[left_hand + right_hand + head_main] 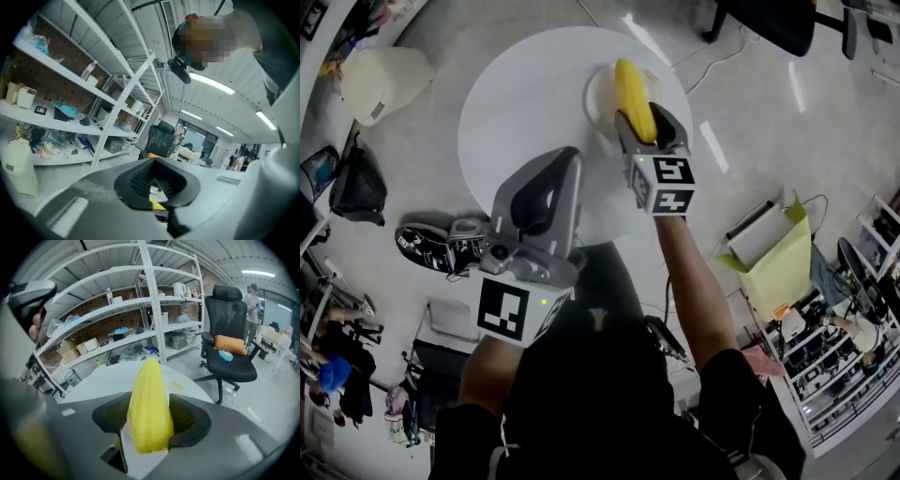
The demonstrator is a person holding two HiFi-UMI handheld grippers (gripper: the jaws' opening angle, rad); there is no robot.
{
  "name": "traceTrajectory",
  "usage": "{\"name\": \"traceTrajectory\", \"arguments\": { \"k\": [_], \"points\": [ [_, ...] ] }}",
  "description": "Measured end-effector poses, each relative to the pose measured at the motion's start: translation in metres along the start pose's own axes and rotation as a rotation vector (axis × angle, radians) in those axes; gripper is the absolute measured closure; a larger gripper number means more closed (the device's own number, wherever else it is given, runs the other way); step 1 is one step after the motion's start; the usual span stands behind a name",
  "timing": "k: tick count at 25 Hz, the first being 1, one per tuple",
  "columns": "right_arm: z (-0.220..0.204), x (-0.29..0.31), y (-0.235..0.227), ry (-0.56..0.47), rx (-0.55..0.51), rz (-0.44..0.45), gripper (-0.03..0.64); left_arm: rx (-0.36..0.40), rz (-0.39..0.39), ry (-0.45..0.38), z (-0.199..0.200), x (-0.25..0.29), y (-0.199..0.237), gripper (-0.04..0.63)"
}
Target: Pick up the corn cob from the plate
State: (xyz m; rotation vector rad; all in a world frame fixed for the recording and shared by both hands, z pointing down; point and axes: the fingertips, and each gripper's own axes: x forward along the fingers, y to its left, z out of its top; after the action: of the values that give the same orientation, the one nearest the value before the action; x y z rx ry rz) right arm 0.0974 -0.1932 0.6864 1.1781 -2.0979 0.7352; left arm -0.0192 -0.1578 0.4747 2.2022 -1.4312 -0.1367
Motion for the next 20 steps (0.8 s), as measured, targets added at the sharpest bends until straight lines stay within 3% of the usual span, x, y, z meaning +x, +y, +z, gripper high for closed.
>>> {"name": "traceTrajectory", "arguments": {
  "k": [20],
  "points": [
    [0.074,-0.105,0.036,-0.146,0.018,-0.019,0.36,0.096,-0.061,-0.066,0.069,-0.038,-0.052,0.592]
  ]
}}
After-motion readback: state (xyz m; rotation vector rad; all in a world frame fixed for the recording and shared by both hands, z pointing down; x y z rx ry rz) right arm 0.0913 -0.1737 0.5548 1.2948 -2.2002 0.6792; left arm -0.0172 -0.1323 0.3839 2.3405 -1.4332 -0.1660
